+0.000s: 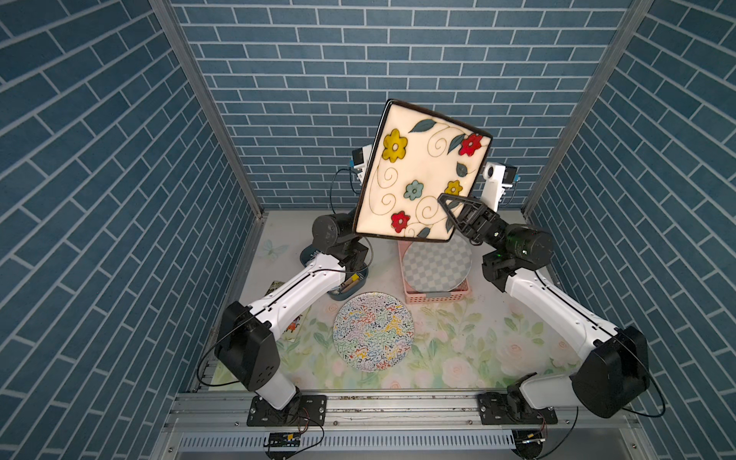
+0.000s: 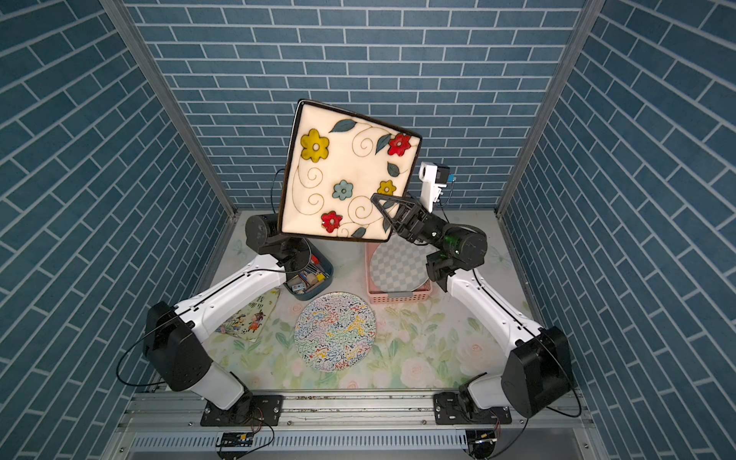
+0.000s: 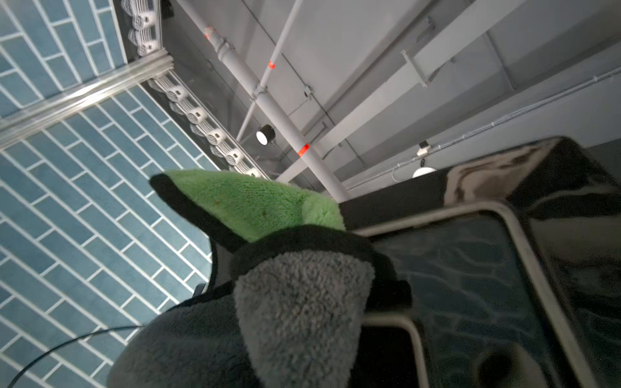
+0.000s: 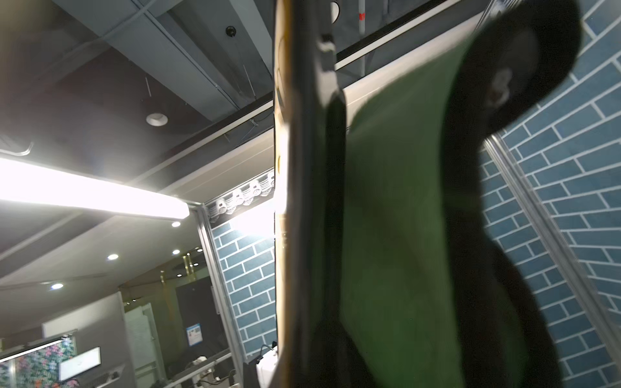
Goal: Wipe the wet plate dry
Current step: Wipe the plate with towel.
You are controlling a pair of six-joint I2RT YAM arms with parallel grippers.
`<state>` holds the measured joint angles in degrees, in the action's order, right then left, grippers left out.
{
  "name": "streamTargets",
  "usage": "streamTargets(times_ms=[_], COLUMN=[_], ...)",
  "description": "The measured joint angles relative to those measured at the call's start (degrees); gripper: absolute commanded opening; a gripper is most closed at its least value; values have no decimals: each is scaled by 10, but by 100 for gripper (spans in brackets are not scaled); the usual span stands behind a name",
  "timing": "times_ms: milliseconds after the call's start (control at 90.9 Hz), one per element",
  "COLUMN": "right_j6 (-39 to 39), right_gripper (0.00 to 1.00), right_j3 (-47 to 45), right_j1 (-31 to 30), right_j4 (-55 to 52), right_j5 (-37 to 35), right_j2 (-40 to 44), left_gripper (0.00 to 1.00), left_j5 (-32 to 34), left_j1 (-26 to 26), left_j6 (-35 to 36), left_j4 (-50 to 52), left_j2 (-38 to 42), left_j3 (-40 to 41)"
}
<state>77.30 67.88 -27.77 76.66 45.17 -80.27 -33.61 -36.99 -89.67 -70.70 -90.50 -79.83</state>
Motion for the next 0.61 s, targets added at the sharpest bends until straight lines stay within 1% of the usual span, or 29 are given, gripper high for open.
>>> streamTargets(times_ms=[88, 143, 209, 264, 330, 418, 528, 605], right_j6=[9, 16, 21, 21, 16, 2, 1, 5], right_gripper=[0, 0, 0, 0, 0, 0, 0, 0], right_j3=[-8, -25, -49, -69, -84, -83, -36, 1], right_j1=[28, 32, 22, -5, -39, -61, -55, -38], right_j4=[4, 11, 20, 23, 30, 36, 38, 36], right_j5=[-20, -39, -58, -73, -83, -73, -47, -43], right_j2=[0, 2, 4, 4, 5, 1, -22, -39], left_gripper=[0, 0, 0, 0, 0, 0, 0, 0], left_j5=[-7, -10, -10, -12, -10, -5, -5, -6], left_j1=[26, 49, 73, 82, 84, 75, 50, 36], left_j6=[16, 28, 41, 49, 51, 51, 61, 95], left_j4=[30, 52, 72, 79, 78, 63, 65, 102], left_j2=[31, 50, 65, 68, 67, 68, 80, 106], left_j3=[26, 26, 15, -1, -12, -8, 31, 83])
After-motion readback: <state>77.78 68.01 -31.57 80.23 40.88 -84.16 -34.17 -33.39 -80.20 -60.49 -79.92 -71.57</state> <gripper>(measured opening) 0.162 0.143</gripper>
